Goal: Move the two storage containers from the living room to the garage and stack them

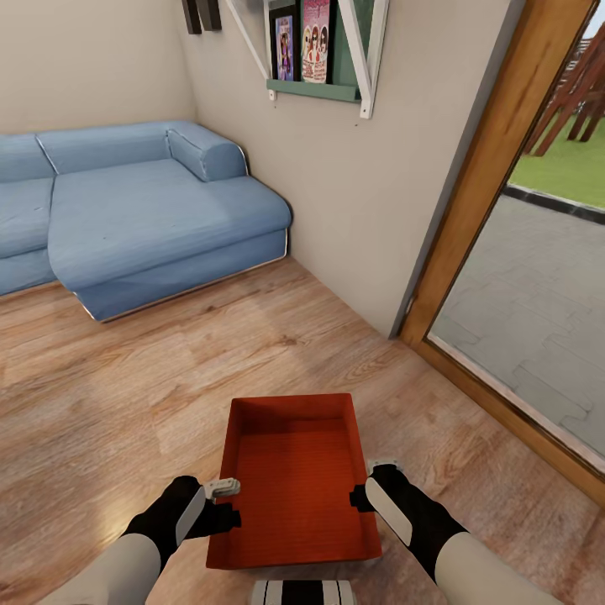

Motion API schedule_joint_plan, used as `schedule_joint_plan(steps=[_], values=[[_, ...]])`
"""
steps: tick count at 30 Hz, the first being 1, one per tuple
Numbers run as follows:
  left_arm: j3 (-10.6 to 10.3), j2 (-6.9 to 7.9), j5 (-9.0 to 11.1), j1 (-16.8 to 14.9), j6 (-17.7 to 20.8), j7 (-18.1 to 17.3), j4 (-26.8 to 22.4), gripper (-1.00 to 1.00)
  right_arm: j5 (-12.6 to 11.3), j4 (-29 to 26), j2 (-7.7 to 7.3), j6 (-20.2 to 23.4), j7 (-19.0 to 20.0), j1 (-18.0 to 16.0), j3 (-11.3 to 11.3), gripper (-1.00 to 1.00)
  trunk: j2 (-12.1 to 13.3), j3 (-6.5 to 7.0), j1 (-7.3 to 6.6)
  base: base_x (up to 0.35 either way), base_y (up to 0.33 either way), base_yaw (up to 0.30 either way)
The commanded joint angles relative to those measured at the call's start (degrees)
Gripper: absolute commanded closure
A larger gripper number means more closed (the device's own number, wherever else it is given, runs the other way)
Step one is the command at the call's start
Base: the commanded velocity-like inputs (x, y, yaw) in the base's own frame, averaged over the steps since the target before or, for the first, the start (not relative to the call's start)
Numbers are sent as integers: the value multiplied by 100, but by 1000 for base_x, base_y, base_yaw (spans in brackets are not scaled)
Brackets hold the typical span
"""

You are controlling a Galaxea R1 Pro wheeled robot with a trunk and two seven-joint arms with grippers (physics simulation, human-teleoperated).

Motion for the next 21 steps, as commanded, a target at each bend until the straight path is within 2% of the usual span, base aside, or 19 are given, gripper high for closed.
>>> schedule_joint_plan(steps=[1, 16, 17, 21], values=[[37, -4, 16, -1, 31, -2, -8, -100, -60, -7, -4, 7, -57, -5, 26, -100, -2, -4, -1, 0, 0, 0], [46, -2, 26, -1, 31, -10, -8, -100, -60, -7, -4, 7, -57, -5, 26, -100, -2, -4, -1, 0, 0, 0], [43, -2, 26, -1, 31, -10, -8, 100, -60, -7, -4, 7, -57, -5, 26, -100, -2, -4, -1, 0, 0, 0], [38, -2, 26, -1, 31, -10, -8, 100, -60, -7, -4, 7, -57, -5, 26, -100, -2, -4, -1, 0, 0, 0]])
